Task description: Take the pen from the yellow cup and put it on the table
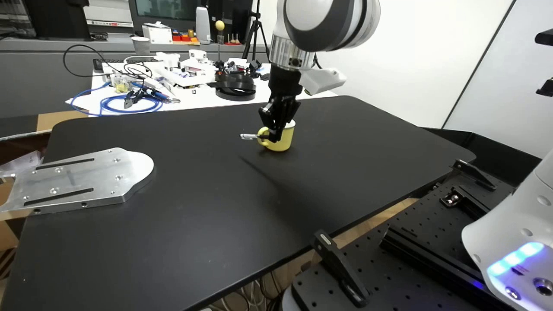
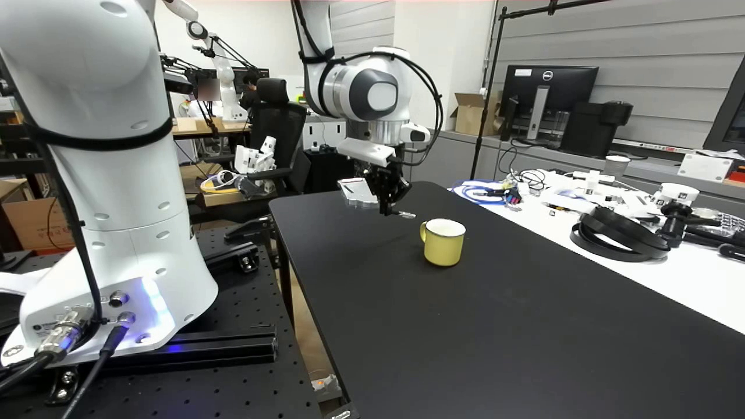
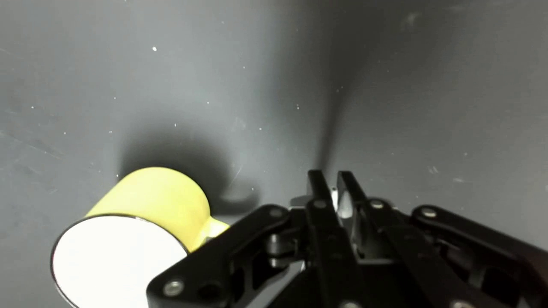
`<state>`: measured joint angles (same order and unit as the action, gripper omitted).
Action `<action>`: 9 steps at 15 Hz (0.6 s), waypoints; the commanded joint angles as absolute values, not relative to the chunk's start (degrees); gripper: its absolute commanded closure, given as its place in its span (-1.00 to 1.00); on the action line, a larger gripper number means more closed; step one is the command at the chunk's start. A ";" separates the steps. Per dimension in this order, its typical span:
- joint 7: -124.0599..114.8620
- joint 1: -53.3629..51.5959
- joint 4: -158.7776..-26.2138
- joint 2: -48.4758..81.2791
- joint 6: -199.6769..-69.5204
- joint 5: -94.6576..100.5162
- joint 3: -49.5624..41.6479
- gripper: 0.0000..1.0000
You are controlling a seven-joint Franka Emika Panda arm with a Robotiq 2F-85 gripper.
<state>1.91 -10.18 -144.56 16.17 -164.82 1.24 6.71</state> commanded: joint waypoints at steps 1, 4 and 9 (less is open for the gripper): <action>-2.07 -11.69 -147.12 17.96 -168.87 5.28 3.10 0.94; -1.98 -12.24 -147.98 19.84 -170.42 7.05 0.44 0.94; -2.00 -13.34 -148.40 21.73 -170.54 8.53 -2.92 0.27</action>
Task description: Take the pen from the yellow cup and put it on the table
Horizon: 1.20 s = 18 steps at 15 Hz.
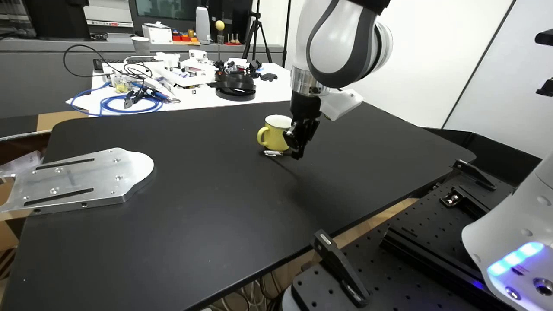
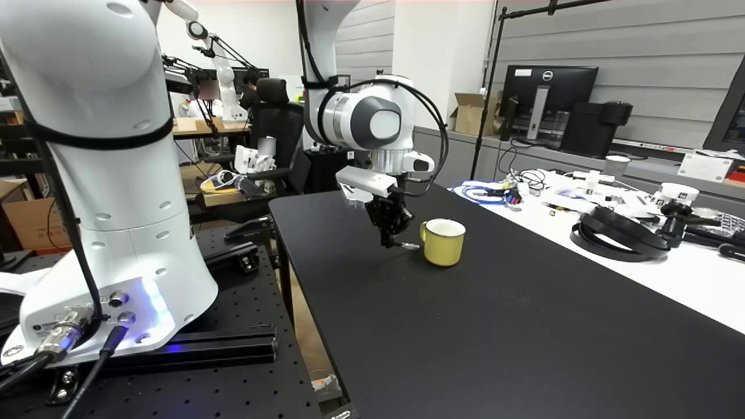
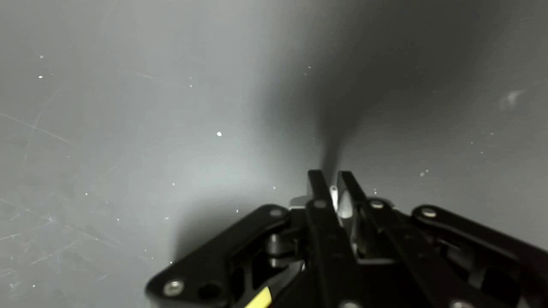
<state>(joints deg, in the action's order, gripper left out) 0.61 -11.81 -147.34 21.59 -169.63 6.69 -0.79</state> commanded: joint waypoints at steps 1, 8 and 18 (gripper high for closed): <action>-1.79 -13.15 -148.40 21.88 -170.19 8.31 -2.84 0.24; -1.79 -12.37 -147.24 18.46 -164.02 5.61 0.91 -0.67; 0.88 -9.27 -146.23 15.47 -159.51 2.66 6.25 -0.99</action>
